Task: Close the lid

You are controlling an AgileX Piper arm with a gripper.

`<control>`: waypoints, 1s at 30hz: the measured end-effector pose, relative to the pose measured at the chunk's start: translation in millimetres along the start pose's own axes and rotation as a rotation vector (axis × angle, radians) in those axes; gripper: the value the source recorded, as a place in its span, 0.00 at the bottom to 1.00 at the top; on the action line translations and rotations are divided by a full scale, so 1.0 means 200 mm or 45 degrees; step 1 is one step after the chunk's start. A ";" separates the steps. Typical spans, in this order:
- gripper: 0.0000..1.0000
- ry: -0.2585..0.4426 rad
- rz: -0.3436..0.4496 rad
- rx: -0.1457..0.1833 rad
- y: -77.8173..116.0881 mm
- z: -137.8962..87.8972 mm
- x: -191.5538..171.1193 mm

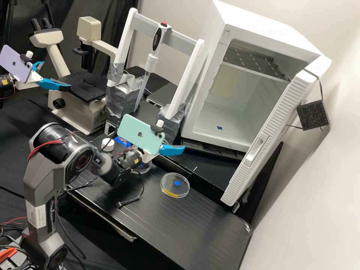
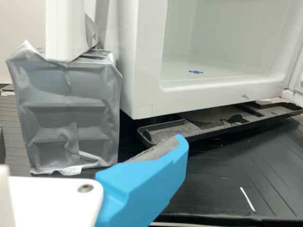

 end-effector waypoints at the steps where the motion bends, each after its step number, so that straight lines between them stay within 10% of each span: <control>1: 1.00 0.000 0.000 0.000 0.00 0.00 0.00; 14: 1.00 -0.013 0.014 -0.005 0.04 0.03 -0.07; 30: 1.00 0.041 0.306 0.101 0.29 0.21 -0.57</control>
